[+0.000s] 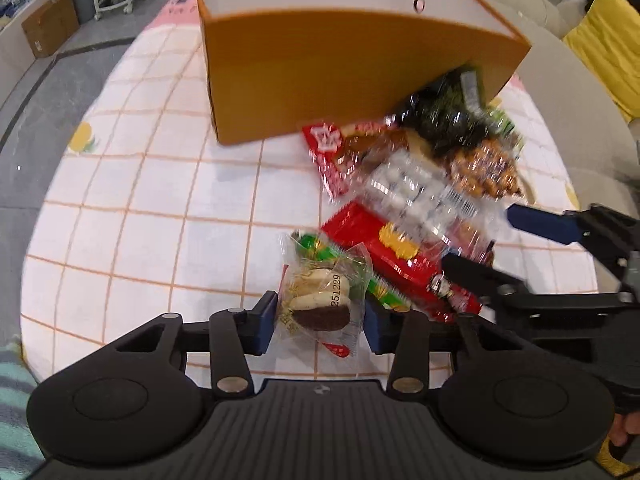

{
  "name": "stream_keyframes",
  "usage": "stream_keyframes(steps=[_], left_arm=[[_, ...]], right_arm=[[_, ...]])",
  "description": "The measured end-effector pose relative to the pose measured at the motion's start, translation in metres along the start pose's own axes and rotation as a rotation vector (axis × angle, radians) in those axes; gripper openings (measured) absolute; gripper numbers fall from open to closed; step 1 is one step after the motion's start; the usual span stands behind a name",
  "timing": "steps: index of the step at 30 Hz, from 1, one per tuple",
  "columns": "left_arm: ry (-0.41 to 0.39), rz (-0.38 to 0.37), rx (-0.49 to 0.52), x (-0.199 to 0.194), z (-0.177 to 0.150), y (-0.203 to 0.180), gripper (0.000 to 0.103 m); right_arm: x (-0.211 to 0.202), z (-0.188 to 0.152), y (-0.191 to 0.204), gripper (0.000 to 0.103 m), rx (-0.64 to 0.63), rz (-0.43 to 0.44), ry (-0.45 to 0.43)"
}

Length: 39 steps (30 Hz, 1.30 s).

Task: Organize snacks
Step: 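Withdraw both tools from the box and lower them to the snack pile, then grasp the bread roll bag with the left gripper while the right grasps the quail-egg tray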

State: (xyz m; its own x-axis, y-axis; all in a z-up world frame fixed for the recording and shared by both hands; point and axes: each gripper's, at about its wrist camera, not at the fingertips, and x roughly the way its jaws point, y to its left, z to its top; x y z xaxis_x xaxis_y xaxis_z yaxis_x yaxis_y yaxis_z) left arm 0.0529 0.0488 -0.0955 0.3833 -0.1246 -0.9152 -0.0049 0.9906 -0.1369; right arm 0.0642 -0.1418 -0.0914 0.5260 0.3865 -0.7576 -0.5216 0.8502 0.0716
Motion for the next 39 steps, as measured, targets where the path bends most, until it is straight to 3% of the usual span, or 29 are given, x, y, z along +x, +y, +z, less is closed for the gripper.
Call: stream_keyframes(steps=[8,17,21,28,39], left_arm=[[-0.047,-0.017,-0.053,-0.007,0.006,0.010,0.048],[-0.038,-0.013,-0.075,-0.002,0.007,0.016,0.048],[-0.031,-0.012,-0.077,0.001,0.007,0.016,0.048],[-0.032,-0.008,-0.086,-0.001,0.007,0.017,0.048],[-0.105,-0.014,-0.083,-0.027,0.012,0.013,0.048]], right_arm=[[0.021,0.014,-0.001,0.073,-0.033,0.025,0.013],[0.046,0.020,0.004,0.073,-0.050,0.067,0.058],[0.052,0.021,-0.001,0.066,-0.011,0.087,0.073],[0.048,0.020,-0.001,0.058,-0.011,0.085,0.049],[0.007,0.025,-0.001,0.057,0.008,0.029,-0.013]])
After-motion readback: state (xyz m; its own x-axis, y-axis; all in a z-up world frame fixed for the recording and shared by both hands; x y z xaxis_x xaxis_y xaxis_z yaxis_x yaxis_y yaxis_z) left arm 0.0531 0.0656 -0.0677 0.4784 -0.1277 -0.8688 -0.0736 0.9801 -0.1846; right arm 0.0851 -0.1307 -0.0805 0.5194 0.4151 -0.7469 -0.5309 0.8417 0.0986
